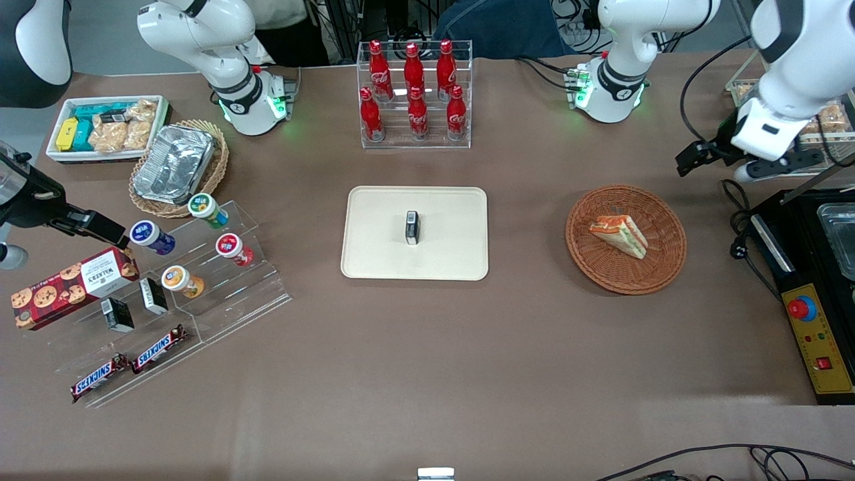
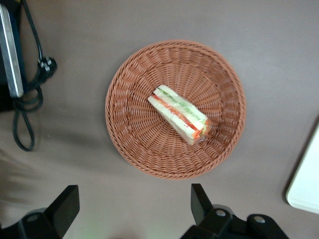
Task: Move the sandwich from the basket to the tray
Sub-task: 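Lower the open left gripper toward the sandwich in the basket, then close the left gripper on the wrapped sandwich wedge, then lift the sandwich up out of the basket with the left gripper, then carry the sandwich over to the white tray and lower it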
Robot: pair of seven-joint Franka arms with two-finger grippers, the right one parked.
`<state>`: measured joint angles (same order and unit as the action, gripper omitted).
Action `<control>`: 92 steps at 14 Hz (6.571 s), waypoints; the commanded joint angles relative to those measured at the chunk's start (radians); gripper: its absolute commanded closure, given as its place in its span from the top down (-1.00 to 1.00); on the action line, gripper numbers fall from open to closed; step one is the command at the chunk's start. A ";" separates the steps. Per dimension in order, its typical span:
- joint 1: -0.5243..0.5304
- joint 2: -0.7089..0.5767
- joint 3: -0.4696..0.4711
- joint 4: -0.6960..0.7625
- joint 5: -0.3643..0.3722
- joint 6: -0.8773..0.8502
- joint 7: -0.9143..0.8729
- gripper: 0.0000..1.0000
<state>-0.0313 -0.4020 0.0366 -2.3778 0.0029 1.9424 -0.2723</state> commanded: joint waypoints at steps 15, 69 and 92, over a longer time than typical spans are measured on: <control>-0.105 0.264 -0.021 -0.179 -0.008 0.544 -0.746 0.99; -0.159 0.264 -0.145 0.551 0.051 -0.352 -0.441 -0.40; -0.476 0.704 -0.366 0.425 0.109 0.233 -0.493 -0.46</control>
<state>-0.4859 0.2641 -0.3427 -1.9605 0.0589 2.1331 -0.7197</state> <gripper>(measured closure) 0.727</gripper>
